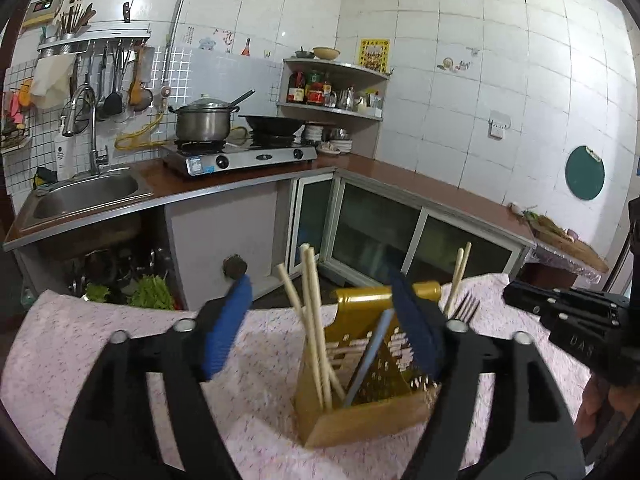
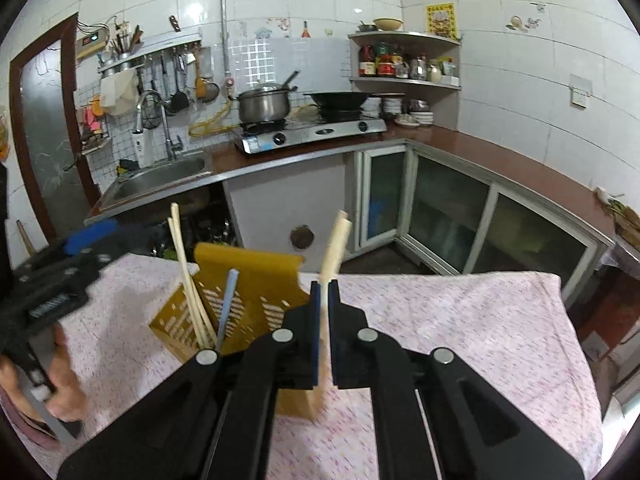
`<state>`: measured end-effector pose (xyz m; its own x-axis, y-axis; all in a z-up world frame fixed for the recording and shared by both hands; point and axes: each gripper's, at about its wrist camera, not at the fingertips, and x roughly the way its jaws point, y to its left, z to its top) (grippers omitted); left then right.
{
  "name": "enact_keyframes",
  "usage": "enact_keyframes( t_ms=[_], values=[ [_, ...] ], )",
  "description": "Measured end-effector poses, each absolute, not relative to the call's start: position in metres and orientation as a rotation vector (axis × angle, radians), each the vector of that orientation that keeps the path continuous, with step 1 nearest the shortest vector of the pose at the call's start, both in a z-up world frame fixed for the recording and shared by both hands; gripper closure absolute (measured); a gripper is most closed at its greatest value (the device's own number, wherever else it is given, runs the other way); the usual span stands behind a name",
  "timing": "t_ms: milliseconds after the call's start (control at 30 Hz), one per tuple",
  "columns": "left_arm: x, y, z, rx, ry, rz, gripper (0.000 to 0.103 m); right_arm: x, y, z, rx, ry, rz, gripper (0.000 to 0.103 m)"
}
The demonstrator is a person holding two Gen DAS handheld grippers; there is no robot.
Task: Organize utensils
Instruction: 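Open the left tool into the holder while the right tool releases the fork, then lower both tools to the cloth toward the last two wooden chopsticks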
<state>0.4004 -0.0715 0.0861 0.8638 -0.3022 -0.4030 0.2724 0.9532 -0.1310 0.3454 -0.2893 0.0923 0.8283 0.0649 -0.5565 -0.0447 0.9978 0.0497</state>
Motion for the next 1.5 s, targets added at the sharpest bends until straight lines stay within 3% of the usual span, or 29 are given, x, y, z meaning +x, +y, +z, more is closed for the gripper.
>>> enact_keyframes(
  t_ms=[100, 167, 433, 500, 633, 667, 1033, 1100, 1167, 1500],
  values=[
    [0.383, -0.067, 0.087, -0.043, 0.471, -0.274, 0.017, 0.334, -0.299, 0.082, 0.039, 0.633, 0.03, 0.096],
    [0.37, -0.067, 0.082, -0.013, 0.51, -0.252, 0.014, 0.324, -0.305, 0.069, 0.047, 0.662, 0.006, 0.064],
    [0.335, -0.074, 0.041, 0.017, 0.662, -0.241, 0.008, 0.297, -0.314, 0.013, 0.073, 0.795, -0.031, 0.061],
    [0.329, -0.076, 0.026, 0.009, 0.707, -0.245, 0.006, 0.292, -0.314, -0.002, 0.078, 0.829, -0.037, 0.056],
    [0.326, -0.088, 0.0, 0.043, 0.786, -0.235, 0.005, 0.28, -0.316, -0.02, 0.126, 0.869, -0.05, 0.031],
    [0.326, -0.091, -0.005, 0.047, 0.806, -0.236, 0.005, 0.279, -0.316, -0.024, 0.131, 0.879, -0.052, 0.029],
    [0.337, -0.12, -0.052, 0.057, 0.973, -0.225, 0.007, 0.265, -0.324, -0.039, 0.162, 0.961, -0.092, 0.03],
    [0.339, -0.128, -0.055, 0.043, 0.998, -0.24, 0.015, 0.264, -0.322, -0.041, 0.159, 0.975, -0.081, 0.032],
    [0.343, -0.137, -0.062, 0.043, 1.031, -0.255, 0.023, 0.264, -0.317, -0.043, 0.153, 0.99, -0.061, 0.048],
    [0.347, -0.169, -0.083, 0.112, 1.058, -0.257, 0.048, 0.267, -0.301, -0.053, 0.186, 1.026, -0.006, 0.065]
  ],
)
